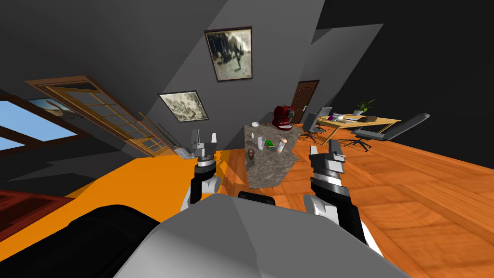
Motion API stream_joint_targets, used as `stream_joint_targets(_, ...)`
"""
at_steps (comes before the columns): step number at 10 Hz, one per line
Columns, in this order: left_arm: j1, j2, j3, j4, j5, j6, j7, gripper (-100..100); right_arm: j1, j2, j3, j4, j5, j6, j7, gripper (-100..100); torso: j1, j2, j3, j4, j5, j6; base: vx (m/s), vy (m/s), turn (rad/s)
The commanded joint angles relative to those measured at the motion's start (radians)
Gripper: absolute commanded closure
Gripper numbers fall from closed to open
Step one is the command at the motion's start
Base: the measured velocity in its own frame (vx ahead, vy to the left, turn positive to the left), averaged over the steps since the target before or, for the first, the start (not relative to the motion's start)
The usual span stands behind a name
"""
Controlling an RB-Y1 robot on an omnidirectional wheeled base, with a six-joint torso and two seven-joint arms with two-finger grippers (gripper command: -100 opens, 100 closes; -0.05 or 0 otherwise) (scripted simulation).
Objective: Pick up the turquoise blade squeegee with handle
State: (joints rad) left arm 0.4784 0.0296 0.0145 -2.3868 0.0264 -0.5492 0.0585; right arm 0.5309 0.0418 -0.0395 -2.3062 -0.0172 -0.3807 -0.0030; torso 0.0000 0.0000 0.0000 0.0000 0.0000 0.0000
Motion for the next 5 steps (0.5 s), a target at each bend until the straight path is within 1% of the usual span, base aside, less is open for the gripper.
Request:
stream_joint_targets(1, 0.000, 0.000, 0.000, 0.000, 0.000, 0.000, 0.000, 0, -0.001, -0.040, -0.001, 0.009, 0.009, 0.002, 0.011, -100, 0.000, 0.000, 0.000, 0.000, 0.000, 0.000, -0.002, 0.010, 0.016)
stream_joint_targets(3, 0.000, 0.000, 0.000, 0.000, 0.000, 0.000, 0.000, 0, -0.004, -0.104, -0.003, 0.028, 0.029, 0.007, 0.037, -100, 0.001, 0.000, 0.000, 0.000, 0.000, 0.000, -0.005, 0.026, 0.027)
stream_joint_targets(5, 0.000, 0.000, 0.000, 0.000, 0.000, 0.000, 0.000, 0, -0.007, -0.166, -0.006, 0.056, 0.059, 0.015, 0.075, -100, 0.002, 0.000, 0.000, 0.000, 0.000, 0.000, -0.004, 0.047, 0.031)
